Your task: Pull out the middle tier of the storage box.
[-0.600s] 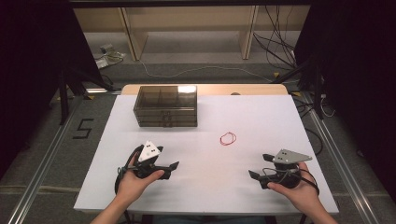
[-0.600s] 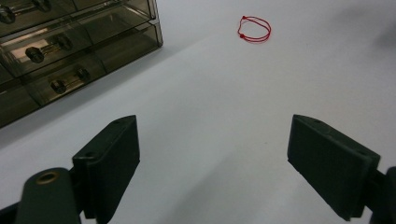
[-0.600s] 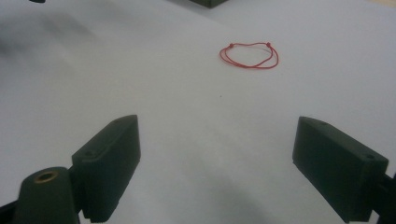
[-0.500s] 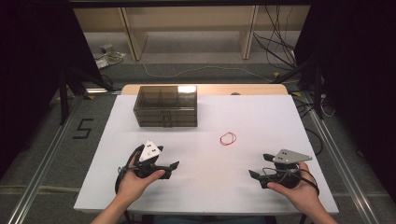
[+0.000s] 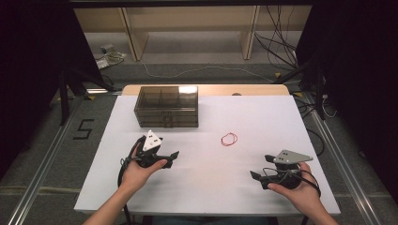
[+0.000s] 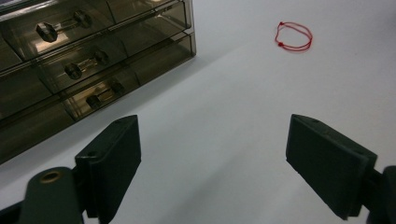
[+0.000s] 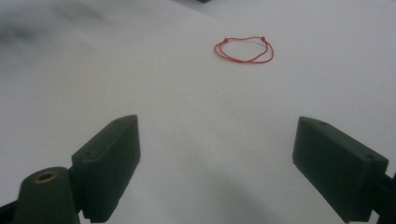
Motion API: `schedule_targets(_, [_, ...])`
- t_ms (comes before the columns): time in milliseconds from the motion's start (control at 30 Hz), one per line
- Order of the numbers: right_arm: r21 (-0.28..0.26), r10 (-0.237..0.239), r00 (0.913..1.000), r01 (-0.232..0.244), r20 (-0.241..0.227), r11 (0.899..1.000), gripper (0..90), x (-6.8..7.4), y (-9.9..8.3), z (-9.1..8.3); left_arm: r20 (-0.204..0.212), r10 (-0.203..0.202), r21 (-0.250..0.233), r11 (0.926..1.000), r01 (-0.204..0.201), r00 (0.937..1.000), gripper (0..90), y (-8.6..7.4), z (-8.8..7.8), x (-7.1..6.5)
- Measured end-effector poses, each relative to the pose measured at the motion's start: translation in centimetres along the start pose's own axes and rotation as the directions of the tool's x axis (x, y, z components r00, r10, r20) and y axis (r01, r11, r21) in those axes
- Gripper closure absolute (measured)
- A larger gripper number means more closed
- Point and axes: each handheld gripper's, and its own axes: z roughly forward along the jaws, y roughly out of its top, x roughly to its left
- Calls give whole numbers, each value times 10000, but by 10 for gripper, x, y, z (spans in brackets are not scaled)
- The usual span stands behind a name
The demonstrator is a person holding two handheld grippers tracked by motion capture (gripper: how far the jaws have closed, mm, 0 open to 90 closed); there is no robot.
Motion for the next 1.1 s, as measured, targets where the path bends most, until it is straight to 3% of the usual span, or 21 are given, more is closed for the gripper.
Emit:
schedule_targets(100, [-27, 86, 10000, -86, 46, 10000, 158, -1, 0, 0, -360, 412, 198, 9990, -405, 9985, 203, 4, 6, 5])
schedule_targets(200, [-3, 165, 9998, -165, 81, 9999, 158, -3, -1, 0, -868, 1007, 375, 9945, -978, 9911, 208, 12, 15, 13])
schedule_targets(267, [-11, 181, 9998, -181, 51, 9998, 158, -4, -1, 0, -1267, 1672, 629, 9851, -1603, 9778, 216, 16, 20, 16])
schedule_targets(300, [-16, 192, 9998, -192, 62, 9998, 158, -4, -1, 0, -1519, 2200, 855, 9742, -2090, 9636, 251, 18, 27, 19])
schedule_targets(333, [-15, 185, 9998, -185, 66, 9998, 158, -4, -1, 0, -1519, 2200, 855, 9742, -2090, 9636, 267, 18, 27, 19])
schedule_targets(367, [-13, 200, 9998, -200, 62, 9998, 158, -4, -1, 0, -1646, 2618, 1114, 9629, -2458, 9510, 278, 19, 34, 22])
schedule_targets(533, [34, 140, 9999, -141, 68, 9999, 158, -3, -1, 0, -1992, 3575, 1414, 9318, -3343, 9124, 324, 19, 45, 29])
schedule_targets(567, [26, 143, 9999, -143, 59, 9999, 158, -3, -1, 0, -1992, 3575, 1414, 9318, -3343, 9124, 339, 19, 45, 29])
schedule_targets(600, [26, 143, 9999, -143, 59, 9999, 158, -3, -1, 0, -2081, 3889, 1464, 9196, -3645, 8975, 339, 20, 47, 29])
schedule_targets(633, [38, 182, 9998, -182, 74, 9998, 158, -4, -1, 1, -2118, 4343, 1614, 8991, -4070, 8755, 362, 21, 51, 28])
schedule_targets(667, [38, 182, 9998, -182, 74, 9998, 158, -4, -1, 1, -2118, 4343, 1614, 8991, -4070, 8755, 377, 21, 51, 28])
schedule_targets(700, [48, 187, 9998, -187, 80, 9998, 158, -4, -1, 1, -2199, 4677, 1701, 8825, -4384, 8561, 377, 21, 54, 27])
schedule_targets(733, [78, 170, 9998, -170, 85, 9998, 158, -4, -1, 2, -2469, 5310, 1873, 8469, -4977, 8106, 393, 21, 58, 25])
schedule_targets(767, [80, 185, 9998, -186, 81, 9998, 158, -4, -1, 2, -2469, 5310, 1873, 8469, -4977, 8106, 396, 21, 58, 25])
schedule_targets(800, [80, 185, 9998, -186, 81, 9998, 158, -4, -1, 2, -2602, 5609, 2011, 8276, -5241, 7859, 401, 20, 61, 23])
schedule_targets(833, [85, 181, 9998, -181, 52, 9998, 158, -3, -2, 2, -2743, 6259, 2531, 7794, -5731, 7301, 407, 18, 65, 20])
schedule_targets(867, [99, 187, 9998, -187, 46, 9998, 158, -3, -2, 2, -2772, 6581, 2757, 7525, -5981, 7001, 414, 17, 66, 19])
schedule_targets(933, [102, 202, 9998, -202, 55, 9997, 159, -3, -2, 2, -2904, 6956, 2977, 7183, -6288, 6571, 433, 16, 70, 17])
schedule_targets(967, [124, 201, 9998, -201, 58, 9997, 159, -4, -2, 2, -2901, 7109, 3094, 7032, -6401, 6407, 439, 17, 70, 17])
schedule_targets(1000, [136, 211, 9998, -212, 62, 9997, 159, -3, -2, 3, -2901, 7109, 3094, 7032, -6401, 6407, 444, 17, 70, 17])
schedule_targets(1100, [170, 207, 9998, -208, 64, 9996, 158, -3, -2, 3, -2890, 7501, 3290, 6613, -6741, 5948, 470, 18, 74, 15])
